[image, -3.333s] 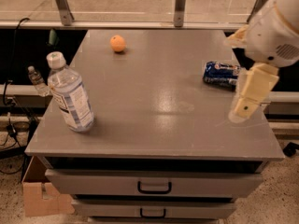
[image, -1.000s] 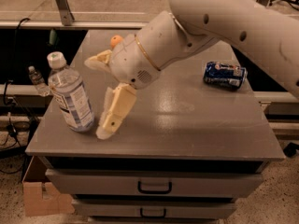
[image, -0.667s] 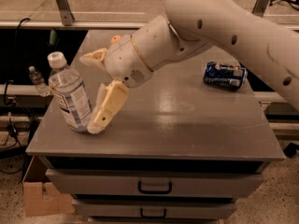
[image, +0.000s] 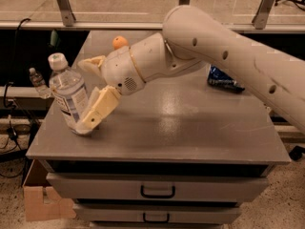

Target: Move blue plastic bottle near orange

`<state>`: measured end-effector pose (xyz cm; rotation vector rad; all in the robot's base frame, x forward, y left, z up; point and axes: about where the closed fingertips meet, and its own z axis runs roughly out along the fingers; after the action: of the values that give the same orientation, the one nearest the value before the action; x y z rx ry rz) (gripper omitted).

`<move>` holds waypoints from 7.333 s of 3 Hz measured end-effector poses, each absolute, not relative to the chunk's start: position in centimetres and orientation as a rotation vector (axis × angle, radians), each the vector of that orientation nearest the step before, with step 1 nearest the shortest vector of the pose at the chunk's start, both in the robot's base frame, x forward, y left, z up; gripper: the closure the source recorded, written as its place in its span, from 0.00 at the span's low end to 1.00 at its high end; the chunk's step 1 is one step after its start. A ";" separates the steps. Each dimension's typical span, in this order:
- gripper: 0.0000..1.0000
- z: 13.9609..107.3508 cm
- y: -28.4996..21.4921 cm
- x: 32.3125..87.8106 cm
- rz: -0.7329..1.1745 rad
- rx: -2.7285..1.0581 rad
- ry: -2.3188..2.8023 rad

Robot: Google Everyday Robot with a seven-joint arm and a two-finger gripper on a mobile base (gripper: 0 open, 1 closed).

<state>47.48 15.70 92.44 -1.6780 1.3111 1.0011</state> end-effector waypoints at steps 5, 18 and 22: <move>1.00 94.5 12.8 49.8 1.048 -1.407 1.339; 1.00 95.3 2.5 81.5 0.557 -0.929 1.542; 0.38 92.5 3.6 83.2 0.611 -0.889 1.597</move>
Offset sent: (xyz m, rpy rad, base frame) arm 0.0105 0.0239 -0.0098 0.1262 0.1377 -0.0553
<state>83.15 3.60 92.51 -0.8894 1.5971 0.6110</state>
